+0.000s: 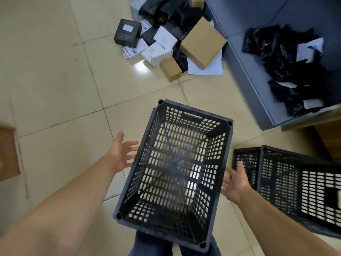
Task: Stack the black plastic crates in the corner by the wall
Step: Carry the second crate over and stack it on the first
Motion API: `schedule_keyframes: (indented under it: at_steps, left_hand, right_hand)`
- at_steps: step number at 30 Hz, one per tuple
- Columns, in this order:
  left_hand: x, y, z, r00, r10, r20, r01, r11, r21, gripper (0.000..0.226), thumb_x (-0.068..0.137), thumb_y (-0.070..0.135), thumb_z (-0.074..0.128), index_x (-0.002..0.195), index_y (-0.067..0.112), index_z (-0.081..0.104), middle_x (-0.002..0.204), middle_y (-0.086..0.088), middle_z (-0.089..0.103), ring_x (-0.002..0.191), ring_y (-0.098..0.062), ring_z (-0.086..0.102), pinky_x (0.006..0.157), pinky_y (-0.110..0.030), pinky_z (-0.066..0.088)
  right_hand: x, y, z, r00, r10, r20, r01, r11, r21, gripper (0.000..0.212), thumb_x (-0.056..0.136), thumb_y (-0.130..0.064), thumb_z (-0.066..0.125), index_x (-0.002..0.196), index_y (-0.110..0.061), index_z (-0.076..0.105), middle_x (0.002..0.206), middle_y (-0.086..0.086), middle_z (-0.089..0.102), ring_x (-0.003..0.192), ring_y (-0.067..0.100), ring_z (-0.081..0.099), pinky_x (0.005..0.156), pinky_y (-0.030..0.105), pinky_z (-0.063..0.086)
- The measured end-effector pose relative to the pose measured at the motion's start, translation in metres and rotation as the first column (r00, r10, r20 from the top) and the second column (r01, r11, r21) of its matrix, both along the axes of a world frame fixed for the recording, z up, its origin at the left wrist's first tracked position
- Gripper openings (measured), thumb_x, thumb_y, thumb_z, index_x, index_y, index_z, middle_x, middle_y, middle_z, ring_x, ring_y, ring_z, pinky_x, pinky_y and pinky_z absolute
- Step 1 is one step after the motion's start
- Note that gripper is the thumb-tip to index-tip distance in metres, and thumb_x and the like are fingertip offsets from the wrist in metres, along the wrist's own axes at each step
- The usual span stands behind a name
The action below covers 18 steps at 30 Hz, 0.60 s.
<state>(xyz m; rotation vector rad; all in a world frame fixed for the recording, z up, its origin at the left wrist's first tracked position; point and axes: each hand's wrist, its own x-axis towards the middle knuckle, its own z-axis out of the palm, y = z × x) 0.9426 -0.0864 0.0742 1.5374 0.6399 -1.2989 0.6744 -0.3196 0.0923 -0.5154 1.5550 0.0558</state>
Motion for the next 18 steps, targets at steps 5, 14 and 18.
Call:
schedule_keyframes:
  at_steps: [5,14,18]
  left_hand:
    - [0.001,0.034,0.077,0.997,0.073,-0.002,-0.073,0.997,-0.026,0.078,0.088,0.069,0.012,0.122,0.014,0.056,0.116,-0.009,0.056,0.104,-0.026,0.051,0.09,-0.046,0.039]
    - [-0.012,0.122,0.208,0.981,0.195,0.007,-0.194,0.976,-0.094,0.087,0.085,0.074,0.01,0.125,0.011,0.054,0.124,-0.01,0.054,0.116,-0.029,0.046,0.098,-0.051,0.039]
    - [-0.027,0.163,0.246,0.962,0.272,0.041,-0.266,0.958,-0.104,0.087,0.085,0.075,0.01,0.118,0.01,0.058,0.122,-0.011,0.055,0.115,-0.03,0.048,0.098,-0.051,0.039]
  right_hand:
    - [0.022,0.011,0.074,0.998,0.066,-0.002,-0.066,0.997,-0.045,0.074,0.086,-0.072,0.025,0.133,-0.019,0.048,0.102,0.015,0.061,0.095,0.029,0.058,0.092,0.047,0.045]
    - [0.067,0.045,0.205,0.956,0.292,0.023,-0.288,0.953,-0.098,0.075,0.089,-0.068,0.019,0.132,-0.014,0.049,0.116,0.02,0.057,0.114,0.033,0.052,0.105,0.051,0.036]
    - [0.088,0.067,0.244,0.913,0.406,0.03,-0.399,0.907,-0.134,0.069,0.09,-0.067,0.019,0.122,-0.016,0.051,0.103,0.016,0.057,0.104,0.032,0.052,0.106,0.052,0.034]
